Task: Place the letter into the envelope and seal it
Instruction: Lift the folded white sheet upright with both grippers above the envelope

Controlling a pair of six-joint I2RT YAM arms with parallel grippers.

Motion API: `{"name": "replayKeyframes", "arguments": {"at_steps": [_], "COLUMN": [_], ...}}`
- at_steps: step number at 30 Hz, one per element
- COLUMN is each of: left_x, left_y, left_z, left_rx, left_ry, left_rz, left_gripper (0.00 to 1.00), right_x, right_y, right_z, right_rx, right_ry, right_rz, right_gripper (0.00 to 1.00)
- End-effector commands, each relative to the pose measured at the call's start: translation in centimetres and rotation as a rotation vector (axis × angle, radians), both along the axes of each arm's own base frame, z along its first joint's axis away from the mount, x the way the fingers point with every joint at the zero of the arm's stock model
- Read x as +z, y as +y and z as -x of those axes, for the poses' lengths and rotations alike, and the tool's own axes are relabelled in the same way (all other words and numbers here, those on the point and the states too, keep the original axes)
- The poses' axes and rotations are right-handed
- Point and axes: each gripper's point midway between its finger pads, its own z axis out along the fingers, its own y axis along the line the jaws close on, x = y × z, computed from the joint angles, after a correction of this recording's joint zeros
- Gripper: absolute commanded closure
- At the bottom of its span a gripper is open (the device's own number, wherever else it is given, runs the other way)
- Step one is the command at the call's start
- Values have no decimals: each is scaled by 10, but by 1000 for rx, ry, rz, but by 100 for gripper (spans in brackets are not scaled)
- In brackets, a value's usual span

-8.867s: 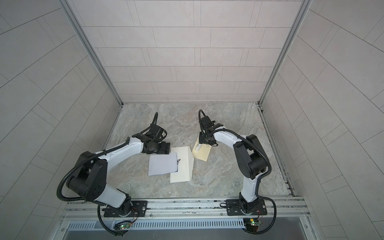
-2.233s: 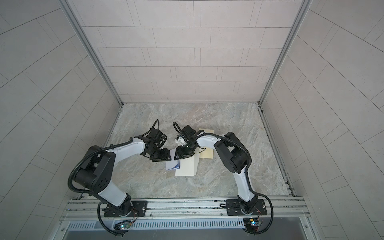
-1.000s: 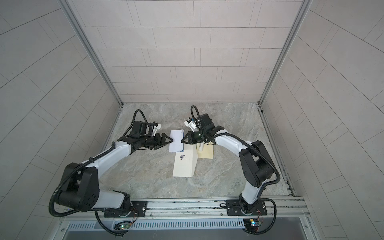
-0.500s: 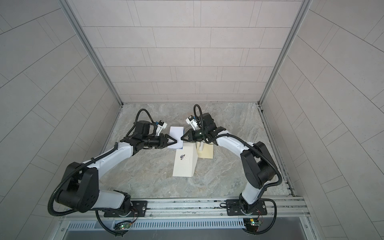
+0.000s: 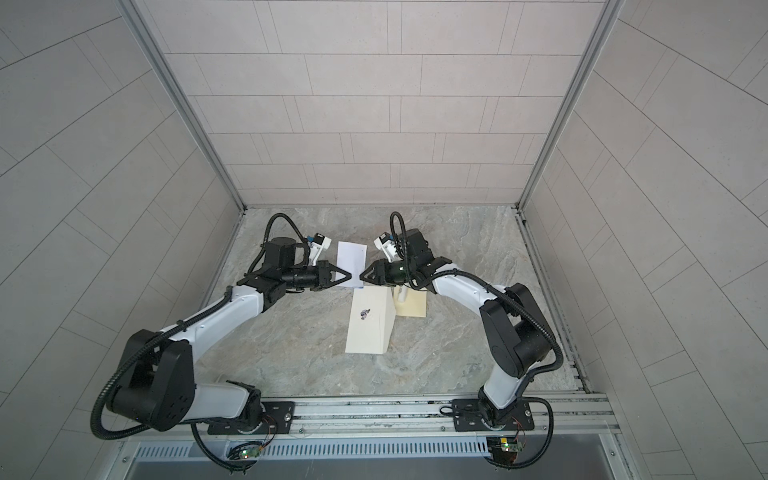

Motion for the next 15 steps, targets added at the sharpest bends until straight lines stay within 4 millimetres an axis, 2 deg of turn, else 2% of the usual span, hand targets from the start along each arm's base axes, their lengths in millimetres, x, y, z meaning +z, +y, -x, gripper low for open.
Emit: {"name": "replayKeyframes", "arguments": {"at_steps": [1,9,12,15], "left_x": [25,25,24,26], "left_y": [-4,-5,-6,-7], "left_z": [1,0,0,3], "left_rx": [-19,-25,-30,-48], "left_ry": [-72,-70,-65,-74], "left_rz": [64,75,77,94], "left_gripper": [100,100,100,100], "right_x": [21,64,75,76], "right_y": [2,6,2,-1], "right_z": [-3,6,8,8], "right_rx": [4,50,47,45], "right_ry": [-58,-157,-182,-185], "right_rz": [-59,-173,-181,-180], "right_gripper": [59,58,58,58]}}
